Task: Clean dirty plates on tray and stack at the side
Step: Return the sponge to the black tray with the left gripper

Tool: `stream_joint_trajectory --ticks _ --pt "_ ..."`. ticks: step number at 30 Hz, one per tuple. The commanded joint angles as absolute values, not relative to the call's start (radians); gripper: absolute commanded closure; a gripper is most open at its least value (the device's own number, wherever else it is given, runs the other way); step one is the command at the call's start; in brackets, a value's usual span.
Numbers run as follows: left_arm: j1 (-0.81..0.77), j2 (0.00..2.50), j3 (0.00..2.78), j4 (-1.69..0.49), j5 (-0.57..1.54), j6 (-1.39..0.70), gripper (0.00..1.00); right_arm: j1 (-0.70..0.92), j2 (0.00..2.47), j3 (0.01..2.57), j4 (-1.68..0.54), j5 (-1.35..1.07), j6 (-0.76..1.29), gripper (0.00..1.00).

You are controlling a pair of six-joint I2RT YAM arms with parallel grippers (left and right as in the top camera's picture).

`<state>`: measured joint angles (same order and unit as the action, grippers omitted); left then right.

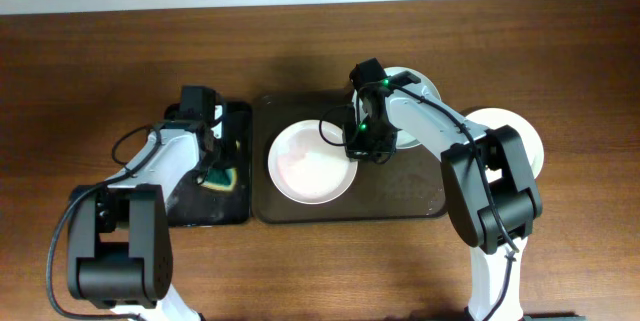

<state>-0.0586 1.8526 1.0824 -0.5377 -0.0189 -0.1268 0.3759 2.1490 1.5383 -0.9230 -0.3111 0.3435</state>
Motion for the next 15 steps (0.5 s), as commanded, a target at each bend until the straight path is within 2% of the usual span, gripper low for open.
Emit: stream_joint_trajectory --ticks 1,3,4,5,6,7,11,12,14,15 --pt "-0.056 1.869 1.089 -0.507 -0.023 -0.122 1.0 0.373 2.138 1.53 -0.928 -0.276 0.346 0.91" --pt "-0.056 1.843 1.107 -0.515 -0.023 -0.122 1.0 0.373 2.138 1.53 -0.928 -0.276 0.346 0.91" --pt "-0.056 1.807 1.11 -0.522 -0.023 -0.121 0.82 0.373 2.138 1.53 -0.927 -0.276 0.346 0.91" --pt "-0.056 1.794 1.11 -0.54 -0.023 -0.121 0.35 0.373 2.138 1.53 -0.927 -0.276 0.346 0.91" --pt "-0.056 1.793 1.11 -0.597 -0.023 -0.121 0.29 0.373 2.138 1.53 -0.928 -0.277 0.346 0.91" --pt "-0.056 1.794 1.11 -0.667 -0.023 -0.121 0.35 0.373 2.138 1.53 -0.928 -0.276 0.346 0.91" --pt "-0.056 1.797 1.083 -0.709 -0.015 -0.121 0.46 0.373 2.138 1.53 -0.928 -0.276 0.346 0.91" --pt "-0.056 1.798 1.081 -0.717 -0.015 -0.121 0.58 0.373 2.138 1.53 -0.928 -0.277 0.346 0.91" --pt "-0.056 1.798 1.081 -0.72 -0.014 -0.121 0.94 0.373 2.138 1.53 -0.928 -0.276 0.346 0.91" --pt "-0.056 1.798 1.081 -0.723 -0.01 -0.122 1.0 0.373 2.138 1.53 -0.928 -0.276 0.346 0.91"
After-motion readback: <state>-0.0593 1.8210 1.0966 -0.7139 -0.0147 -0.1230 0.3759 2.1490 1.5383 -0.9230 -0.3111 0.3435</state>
